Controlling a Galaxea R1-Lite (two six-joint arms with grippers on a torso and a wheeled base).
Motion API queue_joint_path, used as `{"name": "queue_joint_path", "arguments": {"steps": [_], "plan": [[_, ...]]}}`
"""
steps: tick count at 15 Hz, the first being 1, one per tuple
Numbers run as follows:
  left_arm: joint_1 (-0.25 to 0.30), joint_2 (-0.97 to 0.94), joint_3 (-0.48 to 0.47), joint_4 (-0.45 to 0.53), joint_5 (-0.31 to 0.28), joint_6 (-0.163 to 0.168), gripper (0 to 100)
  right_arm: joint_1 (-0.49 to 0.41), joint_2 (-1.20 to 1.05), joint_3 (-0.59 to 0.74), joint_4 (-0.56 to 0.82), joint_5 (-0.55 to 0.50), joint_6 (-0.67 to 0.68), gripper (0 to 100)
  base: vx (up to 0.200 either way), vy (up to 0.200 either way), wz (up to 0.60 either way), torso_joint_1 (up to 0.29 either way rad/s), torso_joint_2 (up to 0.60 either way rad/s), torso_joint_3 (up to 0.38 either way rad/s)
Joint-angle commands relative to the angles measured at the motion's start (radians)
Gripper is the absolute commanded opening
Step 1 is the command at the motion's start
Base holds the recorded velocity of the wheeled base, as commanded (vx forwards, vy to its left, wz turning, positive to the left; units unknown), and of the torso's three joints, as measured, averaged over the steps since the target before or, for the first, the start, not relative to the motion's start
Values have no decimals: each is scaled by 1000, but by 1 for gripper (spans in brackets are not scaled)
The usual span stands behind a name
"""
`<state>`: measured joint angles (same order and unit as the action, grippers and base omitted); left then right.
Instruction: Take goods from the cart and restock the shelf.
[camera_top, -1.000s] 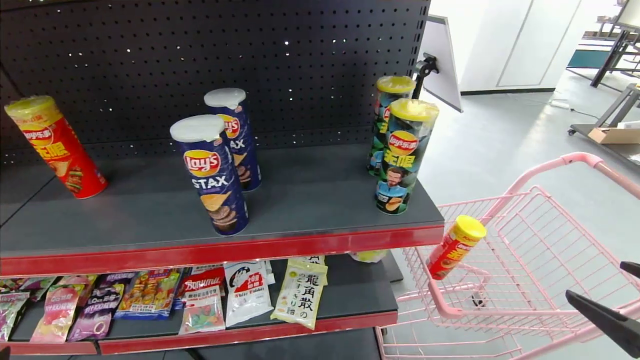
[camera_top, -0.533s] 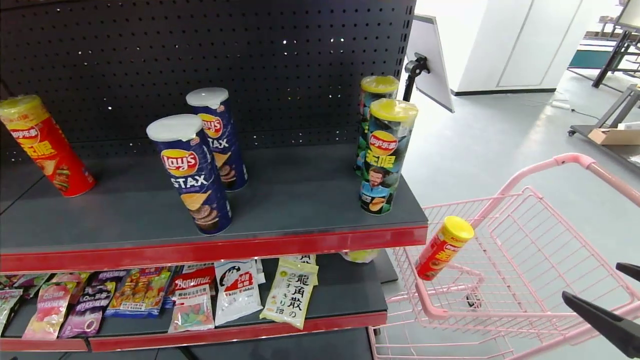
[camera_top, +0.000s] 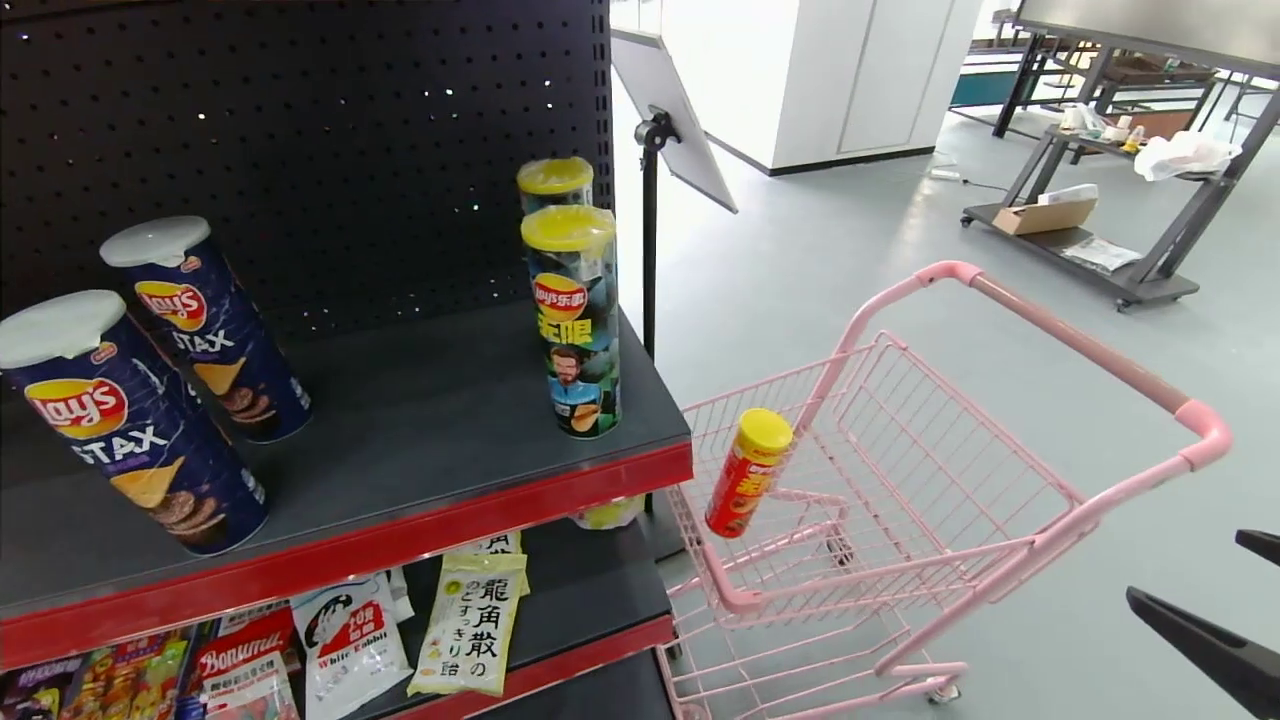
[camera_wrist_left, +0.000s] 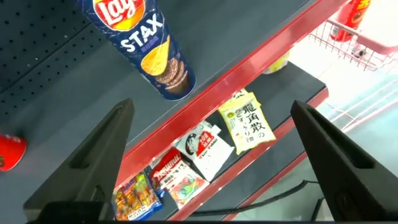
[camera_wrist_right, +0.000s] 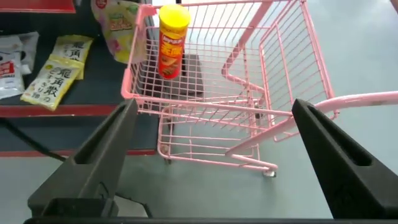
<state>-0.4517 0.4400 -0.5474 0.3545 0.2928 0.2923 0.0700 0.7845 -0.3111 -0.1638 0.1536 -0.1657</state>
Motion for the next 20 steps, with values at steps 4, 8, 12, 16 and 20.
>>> {"name": "queue_joint_path", "arguments": {"steps": [4, 8, 12, 16, 20], "plan": [[-1, -1, 0, 1, 0, 1, 100, -64, 62, -10, -10, -3, -37, 100, 0, 0, 0, 0, 0, 0], [-1, -23, 0, 1, 0, 1, 100, -65, 64, 0, -8, -2, -37, 100, 0, 0, 0, -46, 95, 61], [-1, -43, 12, 1, 2, 18, 100, -65, 70, 10, -2, -2, -38, 100, 0, 0, 0, -148, 348, 203], [-1, -52, 14, 1, 2, 18, 100, -62, 130, -10, -11, 0, -37, 100, 0, 0, 0, -155, 382, 226], [1, -55, 14, 0, 6, 21, 100, -72, 246, -40, -16, 1, -31, 100, 0, 0, 0, -160, 422, 253]]}}
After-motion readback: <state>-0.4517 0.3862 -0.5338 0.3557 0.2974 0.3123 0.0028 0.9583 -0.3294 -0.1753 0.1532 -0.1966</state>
